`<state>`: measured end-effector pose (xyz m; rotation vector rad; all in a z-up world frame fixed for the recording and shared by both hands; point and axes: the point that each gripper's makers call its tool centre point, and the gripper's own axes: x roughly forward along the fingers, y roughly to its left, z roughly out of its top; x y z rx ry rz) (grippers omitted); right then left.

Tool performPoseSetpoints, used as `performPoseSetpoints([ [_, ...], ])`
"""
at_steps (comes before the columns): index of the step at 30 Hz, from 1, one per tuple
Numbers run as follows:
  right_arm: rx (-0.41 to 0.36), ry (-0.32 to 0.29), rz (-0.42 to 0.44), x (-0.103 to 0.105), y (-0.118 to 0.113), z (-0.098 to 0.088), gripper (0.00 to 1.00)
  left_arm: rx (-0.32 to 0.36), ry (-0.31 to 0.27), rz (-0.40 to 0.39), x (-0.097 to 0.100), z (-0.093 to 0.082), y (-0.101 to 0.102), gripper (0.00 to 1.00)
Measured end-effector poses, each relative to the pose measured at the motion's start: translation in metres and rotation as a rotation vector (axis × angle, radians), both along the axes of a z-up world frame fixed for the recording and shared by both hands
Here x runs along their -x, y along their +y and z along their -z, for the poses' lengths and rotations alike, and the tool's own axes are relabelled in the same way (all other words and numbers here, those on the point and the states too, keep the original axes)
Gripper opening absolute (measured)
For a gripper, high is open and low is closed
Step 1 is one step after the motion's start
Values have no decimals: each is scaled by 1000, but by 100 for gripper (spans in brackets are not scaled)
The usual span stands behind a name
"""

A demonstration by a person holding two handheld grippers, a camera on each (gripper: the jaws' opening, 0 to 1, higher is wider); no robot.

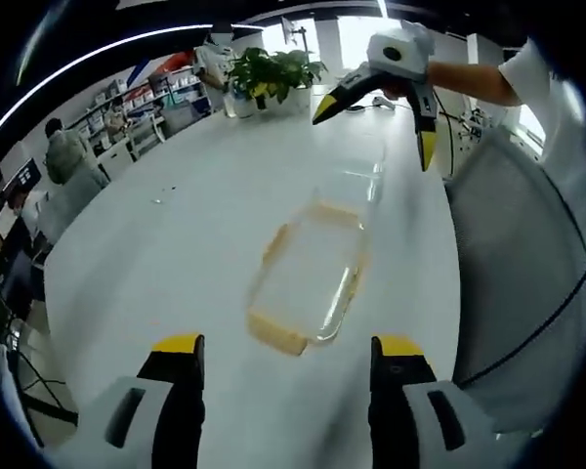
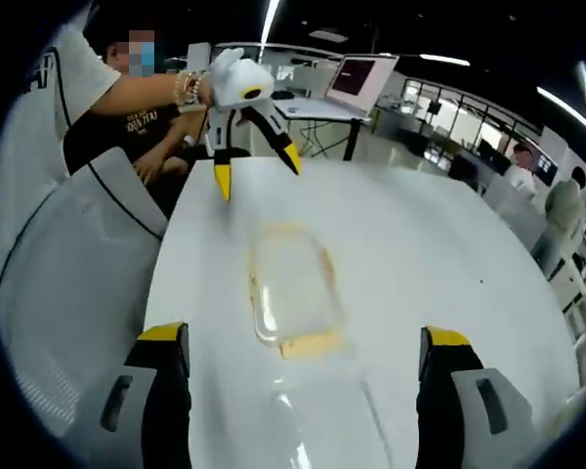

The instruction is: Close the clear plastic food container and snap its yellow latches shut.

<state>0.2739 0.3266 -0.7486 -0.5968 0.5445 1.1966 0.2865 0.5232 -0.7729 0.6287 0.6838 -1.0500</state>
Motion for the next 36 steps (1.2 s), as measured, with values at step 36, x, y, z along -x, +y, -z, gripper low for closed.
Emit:
performPoseSetpoints([
  [36,308,158,-225,-14,19,90,60,-318,157,365,-19,62,-11,48],
])
